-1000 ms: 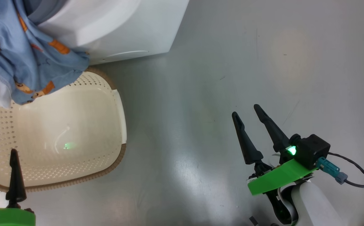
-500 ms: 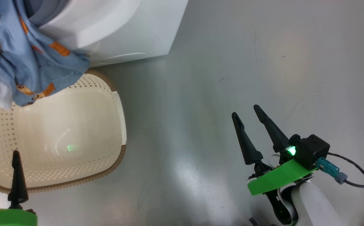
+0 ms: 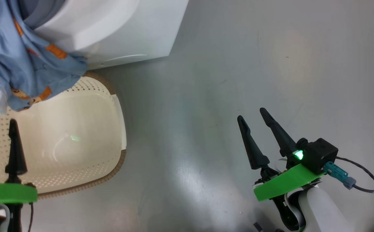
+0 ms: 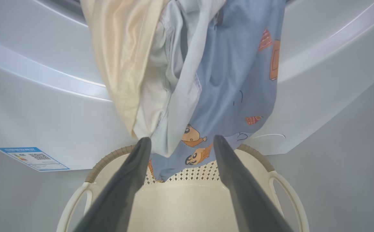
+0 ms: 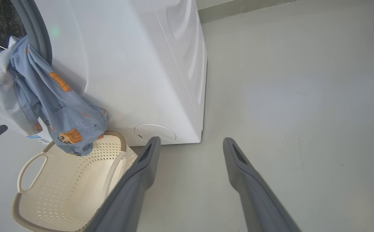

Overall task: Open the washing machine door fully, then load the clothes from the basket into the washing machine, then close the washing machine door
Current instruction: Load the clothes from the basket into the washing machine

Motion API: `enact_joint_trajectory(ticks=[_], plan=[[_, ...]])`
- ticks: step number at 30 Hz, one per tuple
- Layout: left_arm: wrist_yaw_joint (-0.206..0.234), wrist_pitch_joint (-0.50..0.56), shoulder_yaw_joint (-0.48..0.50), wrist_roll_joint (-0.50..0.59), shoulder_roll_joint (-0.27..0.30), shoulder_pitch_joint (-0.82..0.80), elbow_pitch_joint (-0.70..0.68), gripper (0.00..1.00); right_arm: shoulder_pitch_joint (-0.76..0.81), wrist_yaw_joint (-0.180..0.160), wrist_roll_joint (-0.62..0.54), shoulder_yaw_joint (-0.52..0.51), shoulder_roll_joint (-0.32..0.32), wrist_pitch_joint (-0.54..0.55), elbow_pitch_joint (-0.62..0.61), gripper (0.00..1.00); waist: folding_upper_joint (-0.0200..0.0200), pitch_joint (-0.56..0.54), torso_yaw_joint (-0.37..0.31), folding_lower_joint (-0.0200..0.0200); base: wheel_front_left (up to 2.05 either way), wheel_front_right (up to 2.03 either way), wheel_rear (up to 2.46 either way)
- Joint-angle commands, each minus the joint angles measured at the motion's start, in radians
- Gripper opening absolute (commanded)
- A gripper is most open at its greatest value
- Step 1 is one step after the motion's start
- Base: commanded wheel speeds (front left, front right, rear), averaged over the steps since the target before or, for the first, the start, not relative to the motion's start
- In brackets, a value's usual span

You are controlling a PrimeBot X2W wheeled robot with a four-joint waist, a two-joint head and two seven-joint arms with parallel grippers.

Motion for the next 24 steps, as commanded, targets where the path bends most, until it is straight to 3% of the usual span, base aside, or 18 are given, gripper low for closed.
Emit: enact_joint_trajectory(ticks=[1,10,24], plan=[[-0.004,-0.005,0.027,0.014,0.038,-0.014,-0.006,1.0,0.023,0.002,0.005,0.027,0.002,-0.005,-0.021,1.0,0.0,0.001,-0.004,0.0,0.0,0.0,0.0],[-0.007,-0.005,-0.017,0.027,0.086,-0.12,0.057,1.0,0.021,0.002,0.02,0.044,0.002,-0.005,-0.026,1.0,0.0,0.014,-0.028,0.0,0.0,0.0,0.0],[-0.009,-0.005,-0.089,0.025,0.103,-0.273,0.175,1.0,0.022,0.002,0.036,0.056,0.002,-0.005,-0.038,1.0,0.0,0.054,-0.058,0.0,0.0,0.0,0.0]])
